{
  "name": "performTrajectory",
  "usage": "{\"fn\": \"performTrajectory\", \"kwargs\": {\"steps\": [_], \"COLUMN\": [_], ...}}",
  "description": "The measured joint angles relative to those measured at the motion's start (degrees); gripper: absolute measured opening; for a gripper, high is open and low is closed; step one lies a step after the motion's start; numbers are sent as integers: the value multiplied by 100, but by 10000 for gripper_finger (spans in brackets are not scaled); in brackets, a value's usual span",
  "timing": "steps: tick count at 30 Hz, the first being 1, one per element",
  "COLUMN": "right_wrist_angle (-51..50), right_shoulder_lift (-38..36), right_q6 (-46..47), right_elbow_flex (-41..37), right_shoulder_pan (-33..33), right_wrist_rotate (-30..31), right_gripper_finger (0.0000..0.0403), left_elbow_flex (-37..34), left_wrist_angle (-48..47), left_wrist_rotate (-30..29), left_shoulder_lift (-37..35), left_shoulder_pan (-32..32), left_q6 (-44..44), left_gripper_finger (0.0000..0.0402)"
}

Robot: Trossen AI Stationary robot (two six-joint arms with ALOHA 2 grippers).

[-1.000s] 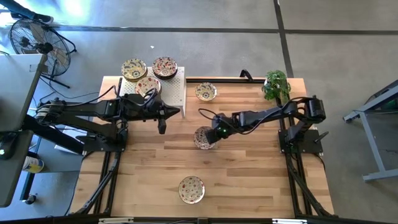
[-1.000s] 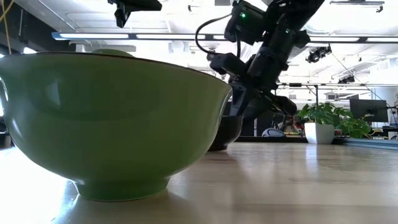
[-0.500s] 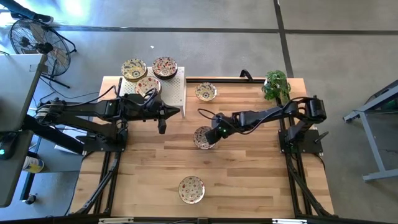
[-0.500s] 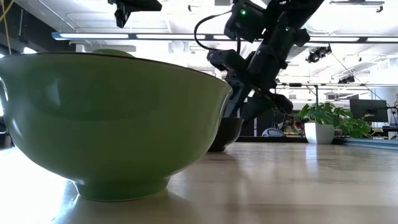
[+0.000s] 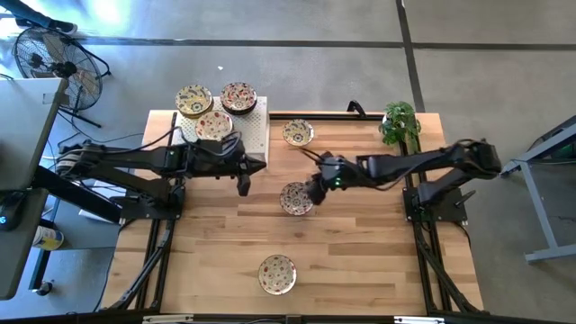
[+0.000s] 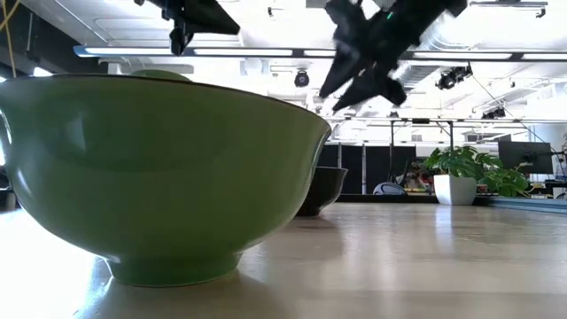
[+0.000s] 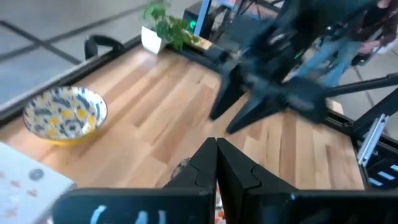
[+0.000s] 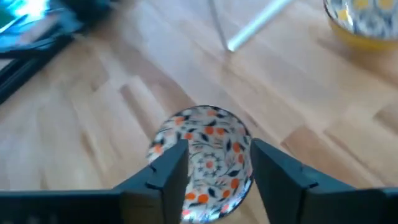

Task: Pick & Place Mini bowls
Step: Stack the blue patterned bowl on the stacked blue patterned bowls on the shelf

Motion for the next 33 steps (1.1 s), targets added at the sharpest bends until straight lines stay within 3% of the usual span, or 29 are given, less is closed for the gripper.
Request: {"fn": "performTrajectory", "kwargs": {"steps": [5,10,16,21,27,33], "right_wrist_angle": [-126,-57,73,335,416,488], "right_shoulder_lift": [-705,-1450,-2278,-2800,-3129,-3142], "right_q6": [-489,-663,-476,-562,-972,-1282], "right_elbow_flex": [-322,-1108,-1988,-2488,-2741,-2745], "right_shoulder_pan": [363,592,645,630,463,242], "right_wrist_rotate": [689,886,676,691,532,217], "right_gripper_finger": [85,7,31,19,1,3], "left_elbow_flex": [115,432,811,1046,1478,1902], "left_wrist_angle": [-62,-311,-1234,-1457,-1862,-2267], "left_wrist_rotate": [-126,-773,-1114,-1039,-1152,-901], "left_shoulder_lift": [244,689,1506,2178,2895,3473], "left_shoulder_pan": [-230,-736,-1085,-1084,-1053,-891], "left_q6": [-212,-604,-2166,-3866,-4818,-5412], "left_gripper_finger": [0,0,1,16,83,159]}}
